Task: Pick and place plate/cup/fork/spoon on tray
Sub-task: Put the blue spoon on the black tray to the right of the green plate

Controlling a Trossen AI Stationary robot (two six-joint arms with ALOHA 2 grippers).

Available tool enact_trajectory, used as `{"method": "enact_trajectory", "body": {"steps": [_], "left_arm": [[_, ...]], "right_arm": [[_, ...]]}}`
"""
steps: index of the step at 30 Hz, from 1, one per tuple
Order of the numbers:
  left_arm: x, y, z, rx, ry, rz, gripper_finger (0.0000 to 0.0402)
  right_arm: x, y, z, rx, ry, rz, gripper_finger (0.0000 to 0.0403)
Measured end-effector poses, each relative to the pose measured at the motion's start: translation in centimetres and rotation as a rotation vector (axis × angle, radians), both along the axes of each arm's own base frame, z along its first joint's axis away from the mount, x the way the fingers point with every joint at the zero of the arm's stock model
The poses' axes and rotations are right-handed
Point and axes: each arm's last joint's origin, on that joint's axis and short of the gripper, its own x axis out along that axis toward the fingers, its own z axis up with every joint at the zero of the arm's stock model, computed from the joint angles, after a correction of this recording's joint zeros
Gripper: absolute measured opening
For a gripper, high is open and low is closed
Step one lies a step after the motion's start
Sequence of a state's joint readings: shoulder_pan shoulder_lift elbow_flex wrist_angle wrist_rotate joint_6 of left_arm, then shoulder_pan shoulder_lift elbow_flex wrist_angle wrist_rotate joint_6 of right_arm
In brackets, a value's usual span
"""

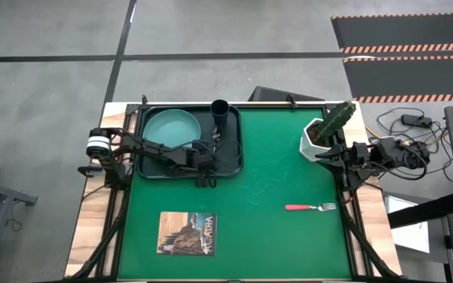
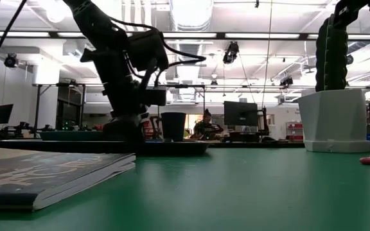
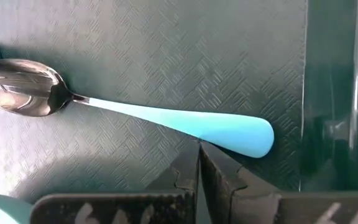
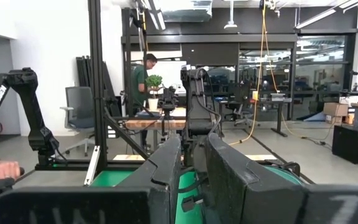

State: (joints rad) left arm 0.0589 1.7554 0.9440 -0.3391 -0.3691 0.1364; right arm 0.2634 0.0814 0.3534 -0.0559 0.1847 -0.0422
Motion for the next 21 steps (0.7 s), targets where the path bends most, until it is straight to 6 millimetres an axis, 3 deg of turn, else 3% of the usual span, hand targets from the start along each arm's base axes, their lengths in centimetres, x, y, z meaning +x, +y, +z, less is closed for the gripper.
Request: {"method": "enact_trajectory", "body": {"steps": [21], "left_arm": [[0.32, -0.02, 0.61, 0.008, -0.044, 0.0, 0.0]], "right_arm": [[0.0, 0.0, 0.0, 0.0, 0.0, 0.0, 0.0063]]}}
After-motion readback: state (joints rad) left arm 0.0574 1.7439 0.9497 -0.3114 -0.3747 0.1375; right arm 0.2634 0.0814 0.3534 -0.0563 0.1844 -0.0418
